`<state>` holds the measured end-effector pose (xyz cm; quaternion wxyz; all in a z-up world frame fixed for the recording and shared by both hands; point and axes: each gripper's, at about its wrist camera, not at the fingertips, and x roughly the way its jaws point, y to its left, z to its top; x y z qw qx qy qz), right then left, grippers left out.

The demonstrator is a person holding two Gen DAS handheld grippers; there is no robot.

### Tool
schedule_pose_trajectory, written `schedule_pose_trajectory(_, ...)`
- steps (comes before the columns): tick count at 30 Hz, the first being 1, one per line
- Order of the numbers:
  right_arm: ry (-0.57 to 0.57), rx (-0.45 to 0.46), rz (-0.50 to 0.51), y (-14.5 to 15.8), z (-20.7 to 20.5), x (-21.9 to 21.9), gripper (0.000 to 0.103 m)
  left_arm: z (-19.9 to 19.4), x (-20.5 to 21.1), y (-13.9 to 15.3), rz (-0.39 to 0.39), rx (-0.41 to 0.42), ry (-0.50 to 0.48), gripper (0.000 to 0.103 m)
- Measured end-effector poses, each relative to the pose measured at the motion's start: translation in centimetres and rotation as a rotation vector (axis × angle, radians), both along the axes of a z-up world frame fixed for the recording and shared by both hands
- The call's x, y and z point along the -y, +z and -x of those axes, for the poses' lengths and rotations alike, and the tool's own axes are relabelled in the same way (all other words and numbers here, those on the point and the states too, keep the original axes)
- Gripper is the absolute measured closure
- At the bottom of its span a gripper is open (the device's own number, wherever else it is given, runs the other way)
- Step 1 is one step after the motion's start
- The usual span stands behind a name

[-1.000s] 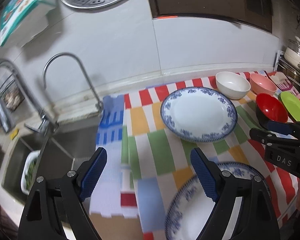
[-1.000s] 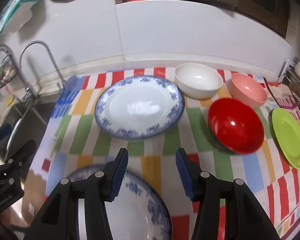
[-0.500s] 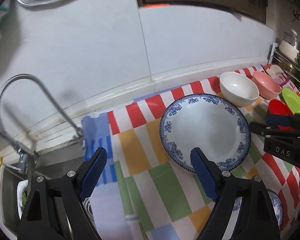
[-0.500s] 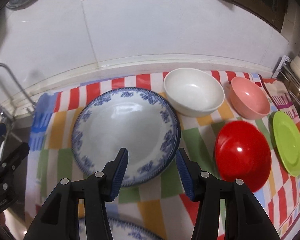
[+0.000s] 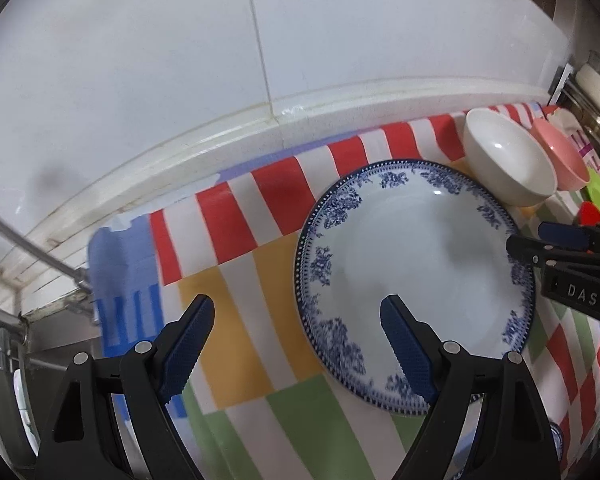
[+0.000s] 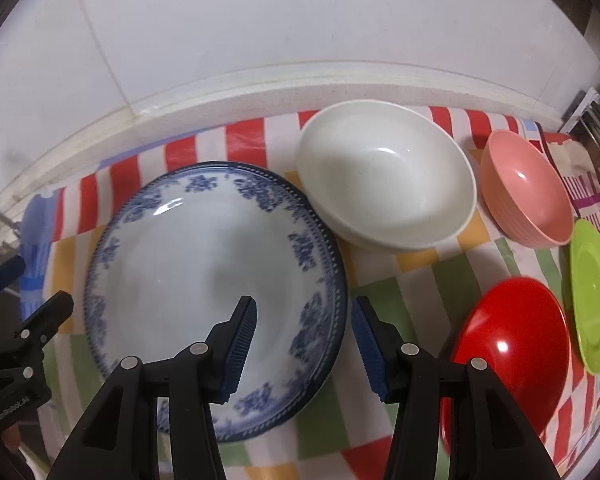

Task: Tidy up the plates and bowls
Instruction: 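Move both grippers to the smaller blue-and-white plate and grasp its rim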

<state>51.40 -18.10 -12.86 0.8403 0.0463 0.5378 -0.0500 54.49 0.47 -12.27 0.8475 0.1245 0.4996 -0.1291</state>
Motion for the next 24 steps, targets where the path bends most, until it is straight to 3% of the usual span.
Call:
schedule_pose_trajectory(9,0.015,-0.113,-0.001,-2.2,-3.0,1.0,0.053,-2.7,0.9,-2.5,-0.038,-0.093,0.006,0.021)
schedule_pose_trajectory(24,0.050,-0.167,-0.022,-3.5,-5.2,1.4,0.053,-3.5,1.2,-4.2,-0.010,-0.196,-0.024,0.040)
